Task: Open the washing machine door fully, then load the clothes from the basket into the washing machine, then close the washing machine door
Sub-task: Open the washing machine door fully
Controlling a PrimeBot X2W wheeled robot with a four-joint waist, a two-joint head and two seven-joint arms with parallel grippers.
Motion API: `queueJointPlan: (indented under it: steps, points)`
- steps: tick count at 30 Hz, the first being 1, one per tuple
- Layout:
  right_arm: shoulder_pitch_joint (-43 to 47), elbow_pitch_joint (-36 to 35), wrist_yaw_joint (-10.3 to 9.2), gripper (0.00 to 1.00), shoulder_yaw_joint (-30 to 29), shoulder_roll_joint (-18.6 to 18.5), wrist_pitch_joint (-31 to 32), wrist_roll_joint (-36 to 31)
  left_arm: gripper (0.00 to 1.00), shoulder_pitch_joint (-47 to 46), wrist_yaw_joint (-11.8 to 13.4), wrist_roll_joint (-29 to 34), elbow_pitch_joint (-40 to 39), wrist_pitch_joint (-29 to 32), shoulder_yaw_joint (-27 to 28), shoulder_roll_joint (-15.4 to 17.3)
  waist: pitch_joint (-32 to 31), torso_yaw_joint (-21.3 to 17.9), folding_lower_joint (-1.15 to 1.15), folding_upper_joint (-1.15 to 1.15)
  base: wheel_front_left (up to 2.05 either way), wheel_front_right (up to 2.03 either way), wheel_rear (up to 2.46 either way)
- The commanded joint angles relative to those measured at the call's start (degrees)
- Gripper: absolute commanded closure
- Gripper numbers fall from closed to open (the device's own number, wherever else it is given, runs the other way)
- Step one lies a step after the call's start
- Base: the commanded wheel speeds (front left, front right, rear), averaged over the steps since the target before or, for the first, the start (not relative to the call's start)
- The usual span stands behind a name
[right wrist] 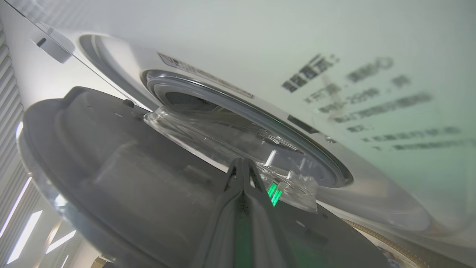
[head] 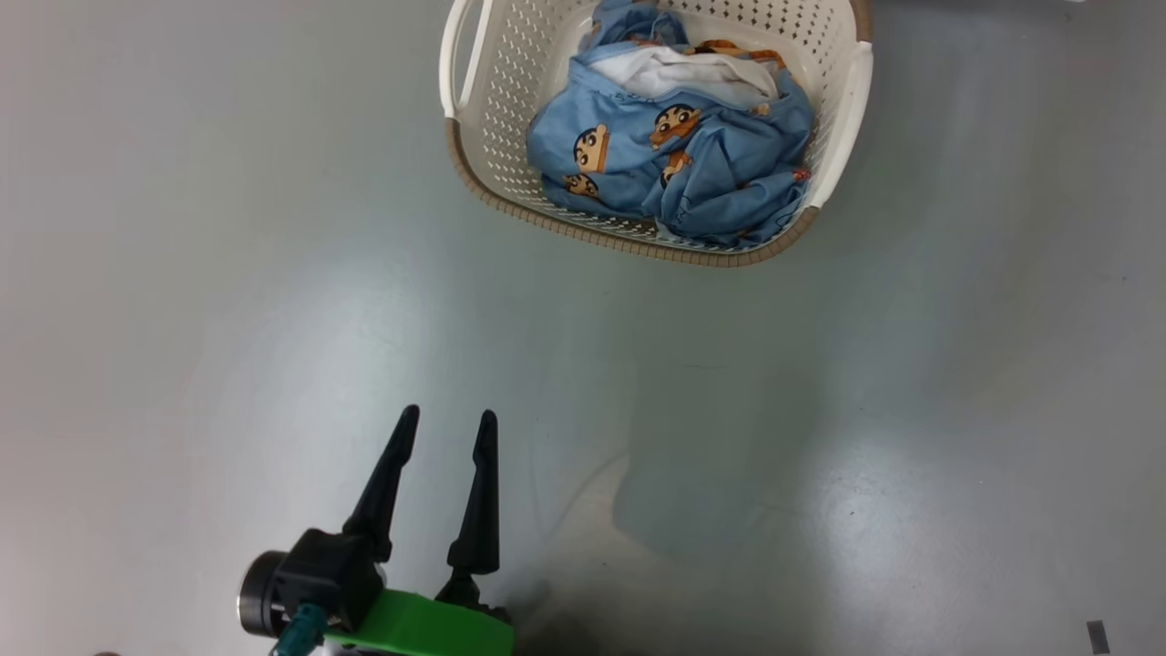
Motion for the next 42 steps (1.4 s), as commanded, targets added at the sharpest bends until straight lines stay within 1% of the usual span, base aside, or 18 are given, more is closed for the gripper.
queueJointPlan:
  steps: [1, 14, 42]
  points:
    - [1.94, -2.35, 0.18, 1.00, 1.42, 2.25, 1.32, -0.04, 0.00, 0.05, 0.06, 0.11, -0.76, -0.36, 2.04, 1.04, -0.12, -0.19, 0.00, 0.00, 0.00, 0.00, 0.00]
    - [3.22, -4.02, 0.18, 1.00, 2.22, 4.74, 3.95, -0.64, 0.00, -0.60, -0.12, 0.46, -0.21, -0.36, 2.72, 1.04, -0.70, -2.14, 0.00, 0.00, 0.00, 0.00, 0.00]
    - [10.04, -4.73, 0.18, 1.00, 5.77, 13.05, 5.56, -0.97, 0.00, -2.66, -1.70, 0.05, 2.47, -0.36, 5.14, 1.04, -6.90, -7.10, 0.00, 0.00, 0.00, 0.00, 0.00]
